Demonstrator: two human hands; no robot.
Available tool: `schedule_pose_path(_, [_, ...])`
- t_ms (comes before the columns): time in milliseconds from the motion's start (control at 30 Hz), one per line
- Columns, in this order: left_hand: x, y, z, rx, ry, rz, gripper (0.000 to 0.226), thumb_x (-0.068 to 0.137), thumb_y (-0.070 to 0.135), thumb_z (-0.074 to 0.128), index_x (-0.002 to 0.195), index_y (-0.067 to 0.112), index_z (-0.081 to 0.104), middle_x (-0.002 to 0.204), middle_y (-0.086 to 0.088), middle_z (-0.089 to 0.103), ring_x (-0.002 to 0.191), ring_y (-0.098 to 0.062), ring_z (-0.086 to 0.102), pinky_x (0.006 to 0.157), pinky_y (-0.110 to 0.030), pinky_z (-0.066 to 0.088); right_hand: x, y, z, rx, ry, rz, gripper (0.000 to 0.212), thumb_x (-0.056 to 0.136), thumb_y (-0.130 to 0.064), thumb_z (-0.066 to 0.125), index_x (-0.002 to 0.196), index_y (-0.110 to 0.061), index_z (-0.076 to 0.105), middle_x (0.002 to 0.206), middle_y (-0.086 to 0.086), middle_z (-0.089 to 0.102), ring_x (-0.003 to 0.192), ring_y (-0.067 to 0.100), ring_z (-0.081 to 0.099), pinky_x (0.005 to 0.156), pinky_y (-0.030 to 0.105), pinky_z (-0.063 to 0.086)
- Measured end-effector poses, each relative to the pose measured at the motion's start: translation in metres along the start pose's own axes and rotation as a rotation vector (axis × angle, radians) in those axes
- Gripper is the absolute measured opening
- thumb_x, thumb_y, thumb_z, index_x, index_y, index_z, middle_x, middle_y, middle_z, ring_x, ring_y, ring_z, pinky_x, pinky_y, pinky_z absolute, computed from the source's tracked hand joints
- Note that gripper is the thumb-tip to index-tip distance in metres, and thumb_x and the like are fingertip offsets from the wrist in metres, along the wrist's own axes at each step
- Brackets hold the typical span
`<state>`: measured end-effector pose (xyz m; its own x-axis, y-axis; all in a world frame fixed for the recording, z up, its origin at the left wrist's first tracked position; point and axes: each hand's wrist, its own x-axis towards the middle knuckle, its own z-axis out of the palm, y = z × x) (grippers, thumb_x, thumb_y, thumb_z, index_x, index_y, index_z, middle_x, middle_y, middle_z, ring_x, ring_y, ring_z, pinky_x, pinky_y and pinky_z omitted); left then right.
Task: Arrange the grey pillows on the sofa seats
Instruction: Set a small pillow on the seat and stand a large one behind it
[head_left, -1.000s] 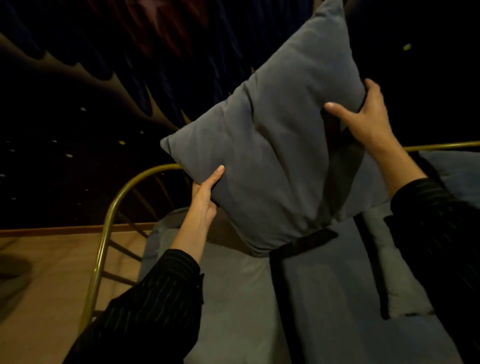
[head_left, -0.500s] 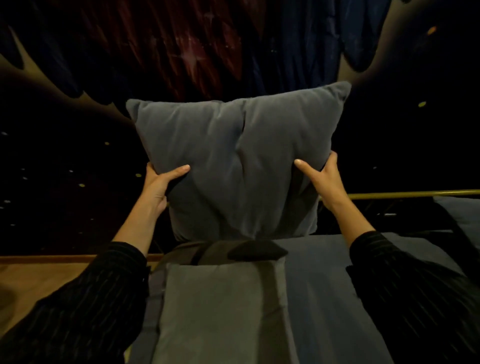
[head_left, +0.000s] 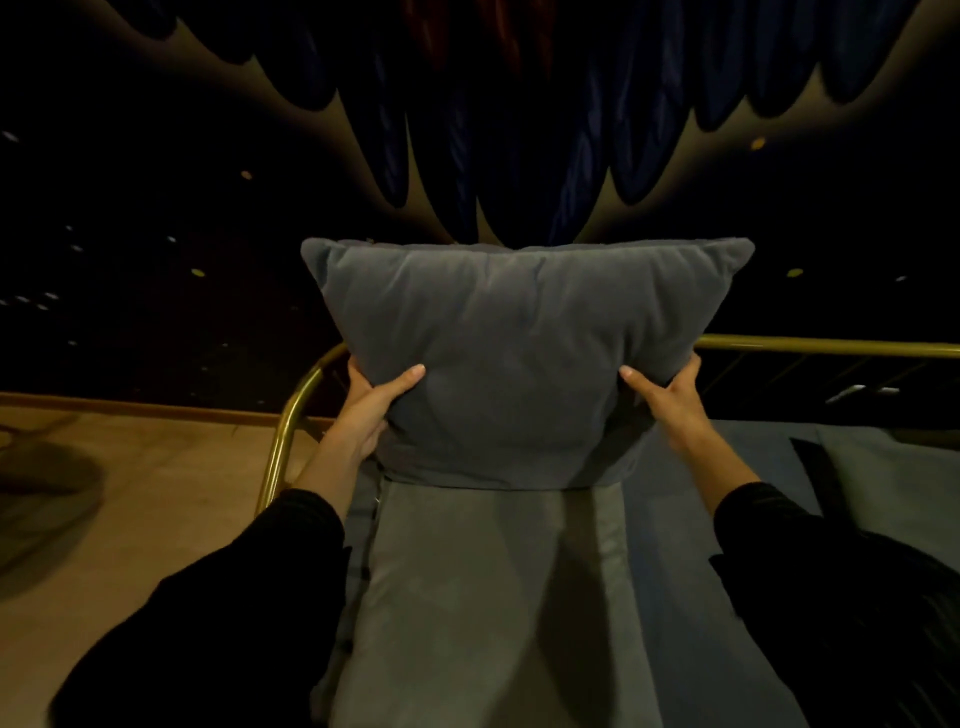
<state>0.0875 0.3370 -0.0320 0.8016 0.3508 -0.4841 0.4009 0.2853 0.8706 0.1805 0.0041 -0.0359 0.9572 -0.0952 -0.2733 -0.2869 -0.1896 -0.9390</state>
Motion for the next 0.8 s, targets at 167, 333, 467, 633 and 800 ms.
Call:
schedule_pose_path(167, [-0.003,-0.032,0.013,0.061,0.127,0.088,0.101,0.082,0.044,0.073,0.156,0.031,0.007,0.161,0.001,0.027,0.146,-0.021,0.031,0.114,-0.031,0.031,-0.009,0.032,0.006,-0.048,0.036,0.057,0.083,0.088,-0.028,0.067,0.151,-0.011,0.016,0.154,0.010,0.034,0.139,0.026,0.039,0.112,0.042,0.038])
schedule_pose_path(333, [-0.026,-0.120,0.002,0.169,0.112,-0.066,0.115,0.070,0.062,0.075,0.155,0.039,0.001,0.158,0.009,0.026,0.144,-0.012,0.029,0.116,-0.028,0.032,-0.075,0.132,0.012,-0.117,-0.063,0.431,0.084,0.081,-0.041,0.073,0.147,-0.010,0.031,0.146,0.011,0.045,0.134,0.032,0.046,0.107,0.042,0.041])
schedule_pose_path(467, [-0.027,-0.189,-0.027,0.414,0.100,-0.270,0.106,0.067,0.066,0.075,0.153,0.042,0.018,0.157,0.000,0.037,0.141,-0.028,0.041,0.115,-0.046,0.038,-0.107,0.204,0.007,-0.188,-0.149,0.536,0.117,0.048,-0.068,0.083,0.143,-0.016,0.040,0.141,0.009,0.053,0.130,0.032,0.051,0.106,0.046,0.044])
schedule_pose_path(633, [-0.019,-0.233,-0.060,0.302,0.165,-0.421,0.135,0.031,0.072,0.086,0.148,0.025,0.039,0.148,-0.005,0.050,0.133,-0.030,0.050,0.111,-0.050,0.041,-0.113,0.225,-0.001,-0.131,-0.120,0.595,0.093,0.069,-0.043,0.083,0.145,-0.012,0.039,0.140,0.003,0.052,0.128,0.027,0.052,0.101,0.036,0.043])
schedule_pose_path(800, [-0.043,-0.223,-0.042,0.203,0.261,-0.499,0.115,0.051,0.045,0.093,0.148,0.015,0.039,0.148,-0.007,0.048,0.132,-0.033,0.049,0.111,-0.051,0.041,-0.118,0.231,-0.012,0.019,-0.107,0.643,0.107,0.039,-0.055,0.093,0.132,-0.017,0.056,0.125,0.002,0.067,0.110,0.024,0.066,0.099,0.047,0.051])
